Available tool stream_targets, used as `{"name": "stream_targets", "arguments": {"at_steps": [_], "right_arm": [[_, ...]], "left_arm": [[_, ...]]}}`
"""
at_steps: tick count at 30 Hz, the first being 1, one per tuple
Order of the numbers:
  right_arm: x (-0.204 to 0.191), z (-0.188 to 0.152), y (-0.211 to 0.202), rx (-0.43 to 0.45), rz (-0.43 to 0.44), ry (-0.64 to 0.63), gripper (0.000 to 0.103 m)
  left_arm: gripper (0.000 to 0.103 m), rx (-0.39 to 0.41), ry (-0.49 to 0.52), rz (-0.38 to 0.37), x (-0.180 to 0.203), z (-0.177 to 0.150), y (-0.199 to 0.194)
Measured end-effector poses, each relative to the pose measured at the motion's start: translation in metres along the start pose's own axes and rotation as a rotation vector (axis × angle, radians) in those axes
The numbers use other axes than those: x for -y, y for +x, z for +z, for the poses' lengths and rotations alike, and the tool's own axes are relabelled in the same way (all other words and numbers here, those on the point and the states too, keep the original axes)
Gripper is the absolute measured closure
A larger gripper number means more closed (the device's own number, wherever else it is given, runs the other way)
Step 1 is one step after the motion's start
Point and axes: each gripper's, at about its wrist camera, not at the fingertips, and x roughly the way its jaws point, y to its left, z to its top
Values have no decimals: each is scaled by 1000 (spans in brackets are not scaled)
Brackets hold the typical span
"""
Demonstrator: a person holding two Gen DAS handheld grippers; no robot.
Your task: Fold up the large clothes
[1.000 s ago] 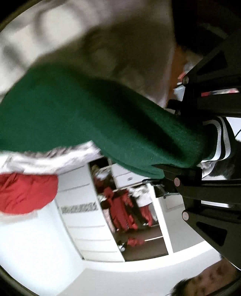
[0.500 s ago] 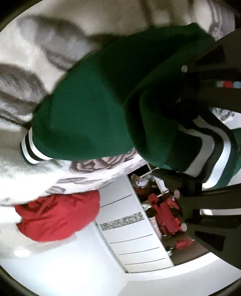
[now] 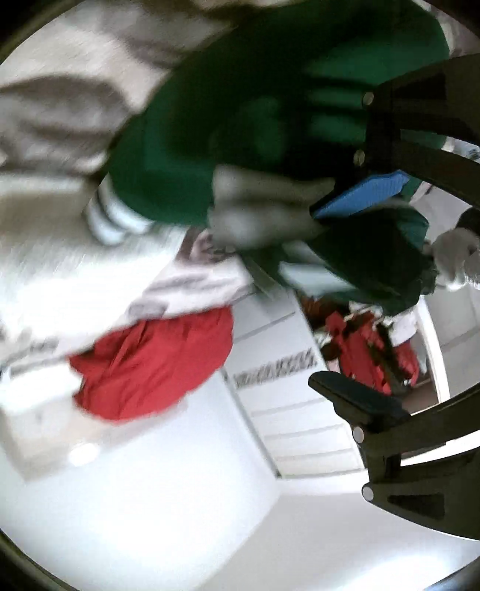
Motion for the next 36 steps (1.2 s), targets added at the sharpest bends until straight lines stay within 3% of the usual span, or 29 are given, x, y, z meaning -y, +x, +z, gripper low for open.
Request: {"name": "stream_targets", "arguments": {"at_steps": [1, 2, 3, 5, 8, 9, 12, 14, 16, 17, 22, 24, 26, 28, 30, 33, 36], "right_arm": [[-7, -1, -5, 7, -40, -35, 18], [-14, -1, -8, 15, -98, -78, 18], [-23, -3, -11, 13, -211, -159, 18], [-29, -7, -11, -12, -380, -277, 18], [-18, -15, -2, -93, -665, -477, 14], [-13, -16, 0, -124, -703, -509, 14], [15, -2, 24, -230, -809, -589, 13], [30, 12, 34, -267, -811, -602, 12], [46, 31, 50, -305, -781, -598, 9], [54, 39, 57, -317, -777, -595, 2], [82, 65, 93, -417, -718, -601, 0], [82, 71, 97, -423, -708, -570, 0], [81, 73, 97, -414, -685, -575, 0], [78, 64, 89, -393, -669, -609, 21], [78, 60, 73, -348, -632, -548, 54], [84, 49, 24, -203, -501, -299, 60], [97, 23, -23, -84, -362, -96, 61]], "left_arm": [[29, 13, 21, -22, 4, -2, -2], [13, 25, 39, -47, 6, -4, -4], [1, 44, 76, -48, 11, -9, -8], [0, 87, 153, 11, 16, -18, -16], [0, 179, 292, 228, 18, -39, -33], [0, 245, 338, 339, 16, -51, -42], [0, 412, 417, 579, 1, -83, -64], [0, 499, 436, 752, -18, -108, -74], [0, 538, 447, 872, -44, -130, -77], [0, 548, 439, 914, -60, -139, -77], [0, 510, 252, 998, -157, -169, -73], [0, 548, 294, 1019, -167, -175, -68], [0, 552, 356, 1087, -165, -175, -57], [0, 550, 379, 1169, -166, -170, -46], [0, 576, 384, 1196, -165, -168, -43], [0, 625, 385, 1194, -165, -163, -45], [0, 563, 373, 1189, -162, -155, -49]]}}
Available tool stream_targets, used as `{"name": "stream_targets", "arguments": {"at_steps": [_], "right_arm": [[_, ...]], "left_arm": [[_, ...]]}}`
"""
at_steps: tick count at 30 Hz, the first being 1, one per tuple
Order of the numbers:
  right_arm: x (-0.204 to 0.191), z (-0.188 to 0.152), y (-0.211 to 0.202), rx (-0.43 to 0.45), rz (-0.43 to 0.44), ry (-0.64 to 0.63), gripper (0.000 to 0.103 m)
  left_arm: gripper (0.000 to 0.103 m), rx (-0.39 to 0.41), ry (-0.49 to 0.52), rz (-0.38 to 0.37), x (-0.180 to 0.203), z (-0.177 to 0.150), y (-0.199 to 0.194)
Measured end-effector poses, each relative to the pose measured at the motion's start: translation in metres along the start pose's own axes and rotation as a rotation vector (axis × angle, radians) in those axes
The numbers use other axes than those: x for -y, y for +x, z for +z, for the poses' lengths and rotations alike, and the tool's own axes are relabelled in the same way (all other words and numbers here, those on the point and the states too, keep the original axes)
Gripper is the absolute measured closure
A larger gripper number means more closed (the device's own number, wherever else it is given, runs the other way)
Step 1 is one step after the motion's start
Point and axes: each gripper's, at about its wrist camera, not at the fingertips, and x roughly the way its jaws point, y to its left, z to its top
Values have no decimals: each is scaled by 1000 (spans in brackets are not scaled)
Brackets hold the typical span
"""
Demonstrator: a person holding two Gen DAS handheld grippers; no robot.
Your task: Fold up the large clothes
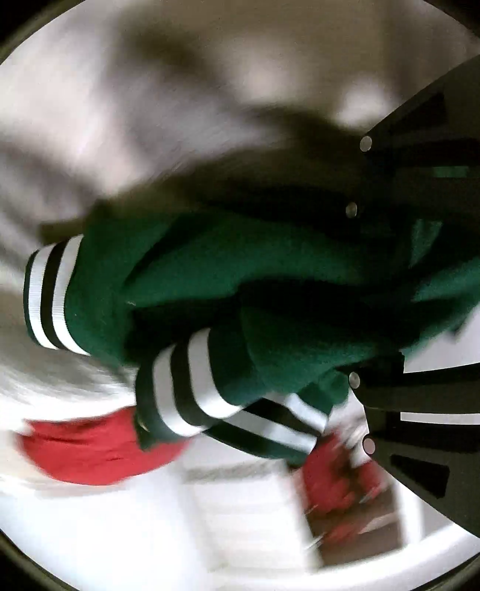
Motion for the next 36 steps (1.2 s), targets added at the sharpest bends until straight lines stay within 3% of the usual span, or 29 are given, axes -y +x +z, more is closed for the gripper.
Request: {"name": "stream_targets", "arguments": {"at_steps": [2, 5, 7, 9, 11, 13, 15, 16, 19, 22, 23, 26, 27, 29, 30, 32, 36], "right_arm": [[28, -36, -27, 56, 94, 169, 61], [74, -111, -60, 97, 143, 397, 62], [90, -151, -68, 53, 88, 437, 60], [103, -172, -68, -36, 7, 406, 46], [113, -170, -69, -168, -160, 326, 45], [113, -159, -84, -219, -224, 233, 44], [100, -140, -125, -190, -325, 98, 30], [96, -137, -138, -178, -356, 62, 30], [59, -106, -179, -111, -407, -55, 28], [11, -63, -158, -108, -382, -218, 28], [2, -66, -147, -115, -376, -265, 28], [-36, -64, -85, -226, -307, -401, 28], [-40, -60, -60, -291, -318, -433, 28], [-39, -49, -29, -341, -350, -456, 28], [-36, -48, -20, -343, -350, -458, 45], [-45, -39, -14, -330, -360, -470, 96], [-63, -11, -36, -193, -428, -470, 100]], "left_arm": [[0, -99, 22, -46, -6, 13, 0], [0, -126, 8, -129, -22, 22, -14], [0, -104, -6, -151, -35, 26, -29], [0, -103, 2, -127, -47, 29, -39], [0, -93, 27, -68, -53, 23, -45], [0, -96, 80, 25, -57, 12, -38], [0, -122, 104, 68, -59, -3, -26], [0, -146, 102, 71, -62, -11, -12], [0, -72, 66, 64, -66, -17, -7], [0, -47, 19, 76, -67, -13, -5], [0, -36, 4, 75, -69, -12, -5], [0, -15, 6, 75, -69, -12, -5], [0, -14, 12, 75, -71, -15, -7], [0, -37, 24, 75, -71, -14, -15], [0, -53, 29, 71, -68, -12, -20], [0, -90, 35, 29, -66, -10, -32], [0, -66, 42, -74, -51, -7, -69]]}}
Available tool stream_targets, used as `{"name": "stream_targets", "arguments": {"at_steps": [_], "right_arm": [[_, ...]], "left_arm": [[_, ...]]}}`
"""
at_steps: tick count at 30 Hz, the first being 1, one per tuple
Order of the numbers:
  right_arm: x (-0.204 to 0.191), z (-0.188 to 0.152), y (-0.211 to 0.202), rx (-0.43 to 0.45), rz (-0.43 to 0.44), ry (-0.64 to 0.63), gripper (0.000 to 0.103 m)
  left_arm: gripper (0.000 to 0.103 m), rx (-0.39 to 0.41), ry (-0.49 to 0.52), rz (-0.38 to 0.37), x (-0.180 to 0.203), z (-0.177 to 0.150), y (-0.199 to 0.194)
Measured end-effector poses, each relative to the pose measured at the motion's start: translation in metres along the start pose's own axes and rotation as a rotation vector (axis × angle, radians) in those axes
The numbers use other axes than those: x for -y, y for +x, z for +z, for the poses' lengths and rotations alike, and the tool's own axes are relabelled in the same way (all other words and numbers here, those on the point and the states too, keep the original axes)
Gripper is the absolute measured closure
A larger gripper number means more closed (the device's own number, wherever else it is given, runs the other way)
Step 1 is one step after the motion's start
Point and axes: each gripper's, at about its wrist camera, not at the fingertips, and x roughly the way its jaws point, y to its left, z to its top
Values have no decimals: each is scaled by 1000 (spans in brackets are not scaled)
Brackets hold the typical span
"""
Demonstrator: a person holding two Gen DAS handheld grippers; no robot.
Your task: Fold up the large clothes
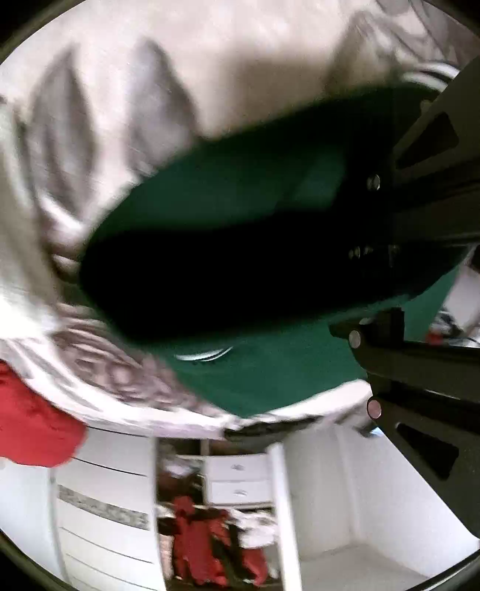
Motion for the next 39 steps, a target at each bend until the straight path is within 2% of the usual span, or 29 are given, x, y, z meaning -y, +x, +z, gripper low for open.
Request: {"name": "stream_targets", "arguments": {"at_steps": [1, 2, 3, 5, 7, 8, 9, 11, 13, 15, 17, 18, 19, 20, 21, 24, 25, 26, 28, 30, 33, 35, 36, 37, 38, 39], "right_arm": [[5, 10, -11, 58, -54, 2, 100], [16, 20, -15, 83, -71, 28, 100], [25, 28, -17, 72, -71, 44, 100], [36, 35, -5, -21, -53, 82, 99], [43, 33, -8, -85, 26, 117, 90], [40, 27, -11, -104, 36, 106, 76], [37, 19, -19, -104, 38, 89, 52], [32, -11, -35, -84, 9, 44, 26], [30, -42, -37, -102, -36, 0, 26], [37, -70, -23, -172, -79, -34, 26], [48, -83, -21, -193, -101, -37, 26], [53, -85, -12, -182, -107, -34, 34], [59, -87, -7, -140, -113, -8, 47], [64, -87, -1, -125, -131, 21, 69], [68, -87, -2, -122, -114, 50, 81], [79, -99, -43, -63, 48, 250, 91], [78, -102, -53, -43, 57, 266, 98], [75, -108, -77, -4, 48, 272, 100], [77, -115, -108, 31, 70, 302, 100], [79, -116, -129, 62, 42, 291, 100], [77, -105, -102, 37, -68, 264, 100], [83, -91, -55, -25, -145, 266, 100], [87, -91, -35, -56, -157, 269, 100], [92, -87, -16, -125, -160, 259, 100], [94, -84, -10, -156, -165, 256, 100], [92, -80, -13, -171, -159, 263, 94]], "left_arm": [[0, 19, 8, -15, 6, -1, -14], [0, 36, 11, -27, 13, -3, -25], [0, 42, 10, -40, 18, -4, -31], [0, 39, 11, -75, 29, -8, -37], [0, 27, 41, -78, 43, -12, -30], [0, 17, 66, -68, 53, -16, -26], [0, 14, 80, -63, 55, -17, -23], [0, 23, 113, -47, 68, -19, -18], [0, 31, 132, -39, 73, -22, -19], [0, 41, 149, -24, 75, -21, -21], [0, 44, 159, -10, 79, -20, -23], [0, 48, 169, -1, 81, -20, -27], [0, 49, 177, 1, 83, -18, -29], [0, 54, 187, 0, 85, -16, -33], [0, 58, 192, -4, 87, -16, -36], [0, 38, 194, -44, 93, -15, -45], [0, 32, 191, -57, 95, -15, -48], [0, 29, 190, -73, 98, -15, -51], [0, 29, 198, -78, 104, -16, -52], [0, 27, 216, -70, 110, -18, -44], [0, -1, 241, -44, 117, -20, -24], [0, -18, 282, 7, 119, -21, -10], [0, -19, 287, 9, 119, -20, -9], [0, -19, 289, 2, 117, -18, -11], [0, -11, 289, -4, 115, -16, -15], [0, -5, 290, -1, 115, -15, -17]]}}
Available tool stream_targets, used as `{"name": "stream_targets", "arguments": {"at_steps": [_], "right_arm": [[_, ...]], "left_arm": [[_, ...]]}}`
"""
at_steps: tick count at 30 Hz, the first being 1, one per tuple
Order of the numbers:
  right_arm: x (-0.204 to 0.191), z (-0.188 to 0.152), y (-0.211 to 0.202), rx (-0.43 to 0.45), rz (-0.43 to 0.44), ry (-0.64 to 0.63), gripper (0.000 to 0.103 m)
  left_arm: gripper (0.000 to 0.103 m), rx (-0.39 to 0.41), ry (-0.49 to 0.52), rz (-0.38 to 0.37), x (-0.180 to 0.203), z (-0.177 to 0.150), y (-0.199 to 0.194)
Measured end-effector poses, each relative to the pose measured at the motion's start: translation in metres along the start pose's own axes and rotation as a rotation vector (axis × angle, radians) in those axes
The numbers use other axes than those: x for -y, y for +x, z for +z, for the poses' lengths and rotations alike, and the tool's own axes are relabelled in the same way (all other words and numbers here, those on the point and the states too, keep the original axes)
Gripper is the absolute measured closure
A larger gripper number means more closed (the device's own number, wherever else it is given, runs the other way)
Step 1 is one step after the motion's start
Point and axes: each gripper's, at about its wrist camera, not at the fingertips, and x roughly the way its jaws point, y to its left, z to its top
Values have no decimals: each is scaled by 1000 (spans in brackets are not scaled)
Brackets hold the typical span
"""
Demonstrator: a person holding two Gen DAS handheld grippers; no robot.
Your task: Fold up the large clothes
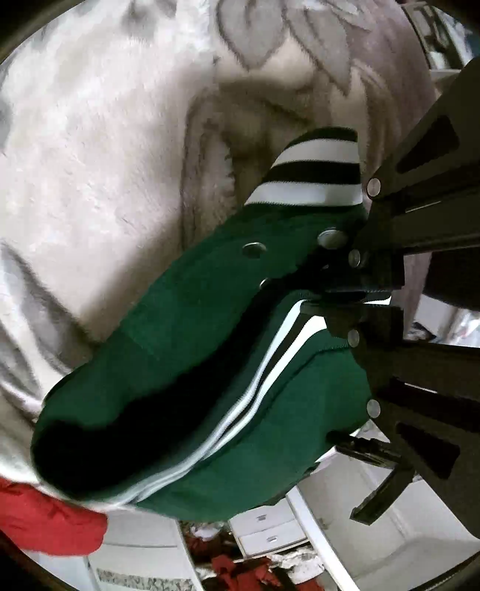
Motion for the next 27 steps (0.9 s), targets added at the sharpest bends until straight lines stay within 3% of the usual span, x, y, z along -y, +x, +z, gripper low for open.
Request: {"name": "stream_targets", "arguments": {"at_steps": [2, 4, 5, 8, 12, 13, 14, 15, 16, 17, 19, 22, 24, 26, 27], "right_arm": [[-8, 2, -17, -1, 36, -24, 88], [-18, 4, -48, 72, 53, -65, 52], [-24, 8, -62, 120, 80, -87, 29], [-44, 37, -74, 191, 149, -136, 27], [-84, 94, -46, 196, 193, -171, 27], [-90, 107, -36, 186, 209, -158, 28], [-94, 115, -33, 160, 227, -143, 53], [-101, 121, -24, 117, 239, -134, 88], [-116, 123, -22, 103, 209, -145, 99], [-122, 129, -11, 106, 190, -164, 100], [-138, 120, -31, 199, 118, -202, 100], [-147, 115, -66, 324, 110, -201, 101], [-148, 124, -74, 391, 34, -203, 101], [-143, 144, -51, 351, -56, -213, 101], [-131, 155, -31, 281, -77, -172, 100]], "left_arm": [[0, 10, 9, 11, 0, 3, -5], [0, 23, 5, 17, -1, 10, -10], [0, 32, -2, 17, -1, 14, -12], [0, 59, -14, 20, 1, 28, -16], [0, 80, -36, 29, 0, 47, -13], [0, 87, -43, 27, 1, 51, -12], [0, 91, -48, 24, 1, 54, -12], [0, 91, -49, 22, 1, 57, -11], [0, 92, -50, 20, 2, 60, -10], [0, 91, -52, 14, 3, 61, -10], [0, 90, -54, -2, 5, 63, -10], [0, 82, -45, -31, 11, 64, -9], [0, 88, -44, -50, 14, 65, -6], [0, 63, -24, -29, 18, 65, 3], [0, 45, -14, -17, 19, 64, 7]]}}
